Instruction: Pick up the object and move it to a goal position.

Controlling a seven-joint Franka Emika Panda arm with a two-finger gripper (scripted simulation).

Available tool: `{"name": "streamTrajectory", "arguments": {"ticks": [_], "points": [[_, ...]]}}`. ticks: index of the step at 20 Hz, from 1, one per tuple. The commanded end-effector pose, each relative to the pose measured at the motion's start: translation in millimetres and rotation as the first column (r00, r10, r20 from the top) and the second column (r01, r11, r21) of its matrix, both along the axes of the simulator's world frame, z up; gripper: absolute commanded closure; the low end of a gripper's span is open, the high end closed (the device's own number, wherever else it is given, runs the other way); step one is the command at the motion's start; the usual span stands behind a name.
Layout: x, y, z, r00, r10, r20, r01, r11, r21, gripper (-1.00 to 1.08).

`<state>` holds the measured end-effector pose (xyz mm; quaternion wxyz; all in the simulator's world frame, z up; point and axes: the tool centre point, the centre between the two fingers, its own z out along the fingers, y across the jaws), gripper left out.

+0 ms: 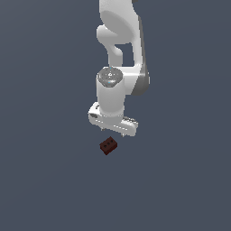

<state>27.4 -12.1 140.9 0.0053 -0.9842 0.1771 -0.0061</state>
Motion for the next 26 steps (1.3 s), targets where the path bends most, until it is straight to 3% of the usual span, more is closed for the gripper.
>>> {"name": "streamTrajectory", "arguments": {"ticks": [1, 6, 14, 20, 26], "points": [[3, -3, -9, 0.997, -0.077, -0.003, 0.077, 0.997, 0.001, -0.92], [8, -10, -27, 0.974, -0.226, -0.008, 0.226, 0.974, 0.001, -0.92], [14, -19, -50, 0.912, -0.411, -0.013, 0.411, 0.912, -0.004, -0.92], [17, -23, -61, 0.875, -0.484, -0.014, 0.484, 0.875, -0.007, -0.92], [17, -24, -64, 0.861, -0.508, -0.014, 0.508, 0.861, -0.008, -0.92]]}}
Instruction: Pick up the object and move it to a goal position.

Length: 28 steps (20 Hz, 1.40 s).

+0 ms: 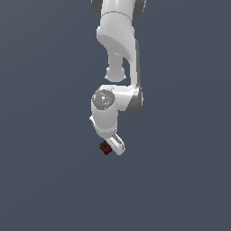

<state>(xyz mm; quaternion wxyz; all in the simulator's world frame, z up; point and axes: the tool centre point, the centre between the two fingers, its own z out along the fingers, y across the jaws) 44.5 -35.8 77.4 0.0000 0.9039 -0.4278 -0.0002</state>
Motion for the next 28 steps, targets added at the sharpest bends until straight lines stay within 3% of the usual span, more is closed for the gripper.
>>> {"name": "streamTrajectory", "arguments": {"ticks": [1, 18, 19, 28], "points": [[0, 0, 0, 1.0, 0.0, 0.0, 0.0, 1.0, 0.0, -0.92], [0, 0, -50, 1.0, -0.005, 0.0, 0.005, 1.0, 0.0, -0.92], [0, 0, -50, 1.0, -0.005, 0.0, 0.005, 1.0, 0.0, 1.08], [0, 0, -50, 1.0, -0.005, 0.0, 0.005, 1.0, 0.0, 1.08]]}}
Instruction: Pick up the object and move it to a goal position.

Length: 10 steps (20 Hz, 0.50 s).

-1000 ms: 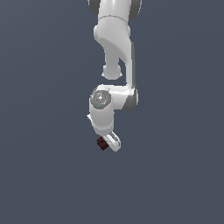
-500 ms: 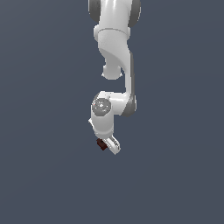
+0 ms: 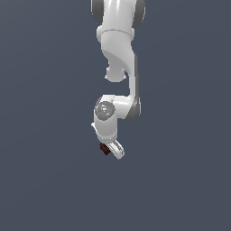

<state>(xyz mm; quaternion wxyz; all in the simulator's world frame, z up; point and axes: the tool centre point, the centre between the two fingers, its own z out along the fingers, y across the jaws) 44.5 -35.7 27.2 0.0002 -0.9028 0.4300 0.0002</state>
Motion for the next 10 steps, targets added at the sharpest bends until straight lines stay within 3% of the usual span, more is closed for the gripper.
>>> {"name": "streamTrajectory", "arguments": {"ticks": [1, 10], "points": [[0, 0, 0, 1.0, 0.0, 0.0, 0.0, 1.0, 0.0, 1.08], [-9, 14, 10, 1.0, 0.0, 0.0, 0.0, 1.0, 0.0, 1.08]]}}
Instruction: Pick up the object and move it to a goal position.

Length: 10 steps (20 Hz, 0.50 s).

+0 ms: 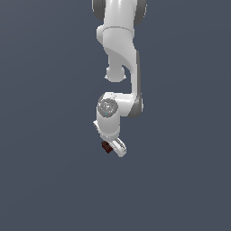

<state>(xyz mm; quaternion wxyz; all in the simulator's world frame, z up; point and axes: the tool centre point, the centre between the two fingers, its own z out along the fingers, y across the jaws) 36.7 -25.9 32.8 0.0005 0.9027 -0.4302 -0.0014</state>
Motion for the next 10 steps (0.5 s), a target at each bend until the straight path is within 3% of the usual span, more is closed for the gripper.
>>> {"name": "streamTrajectory", "arguments": {"ticks": [1, 10], "points": [[-4, 8, 7, 1.0, 0.001, 0.003, -0.001, 1.0, 0.0, 1.08], [-39, 60, 43, 1.0, 0.001, 0.003, -0.001, 1.0, 0.001, 1.08]]}}
